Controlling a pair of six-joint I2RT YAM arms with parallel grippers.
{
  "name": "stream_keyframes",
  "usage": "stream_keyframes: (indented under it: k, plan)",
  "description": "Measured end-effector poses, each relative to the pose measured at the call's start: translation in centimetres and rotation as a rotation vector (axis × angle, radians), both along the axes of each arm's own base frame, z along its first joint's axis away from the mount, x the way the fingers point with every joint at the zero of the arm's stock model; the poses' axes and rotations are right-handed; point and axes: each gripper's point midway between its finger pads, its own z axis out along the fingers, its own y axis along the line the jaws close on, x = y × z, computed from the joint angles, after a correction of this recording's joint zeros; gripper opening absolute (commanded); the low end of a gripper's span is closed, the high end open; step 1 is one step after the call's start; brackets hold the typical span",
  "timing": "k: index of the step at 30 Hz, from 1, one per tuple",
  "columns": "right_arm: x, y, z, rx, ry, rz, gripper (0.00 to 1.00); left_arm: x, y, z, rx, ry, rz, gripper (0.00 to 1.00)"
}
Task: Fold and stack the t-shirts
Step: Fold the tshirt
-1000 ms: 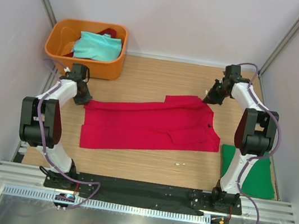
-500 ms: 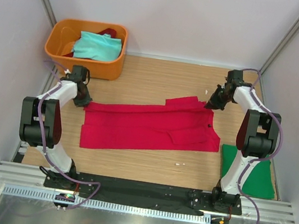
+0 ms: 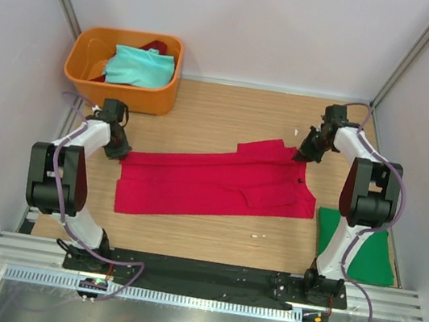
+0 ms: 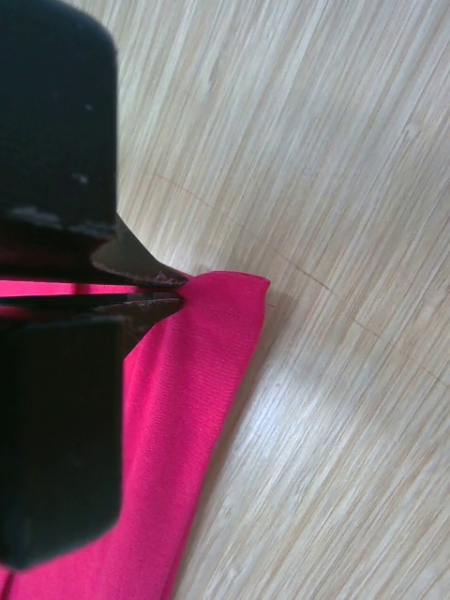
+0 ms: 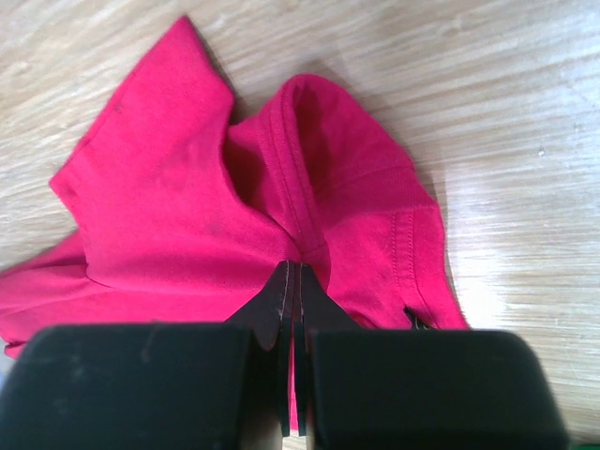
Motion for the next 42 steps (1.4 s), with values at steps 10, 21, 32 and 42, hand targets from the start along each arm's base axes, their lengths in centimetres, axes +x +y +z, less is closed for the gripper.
stream_keyframes:
  k: [10,21,32,42]
  plan:
    - [-0.8,-0.2,-0.7,-0.012,0.022,0.006,0.16,-0.6,0.0,-0.5,-0.004,0.024,0.020,0.25]
    - [1.2,-0.3,1.8,-0.051,-0.057,0.038,0.44,-1.2,-0.5,5.0,-0.032,-0.101,0.037,0.55]
    - [10.5,5.4,0.6,-0.002,-0.212,0.201,0.45,3.9,-2.4,3.4,-0.150,-0.072,-0.079,0.49]
    - [9.7,4.2,-1.8,-0.094,-0.165,0.246,0.42,3.6,-2.6,4.1,-0.167,-0.082,-0.100,0.43]
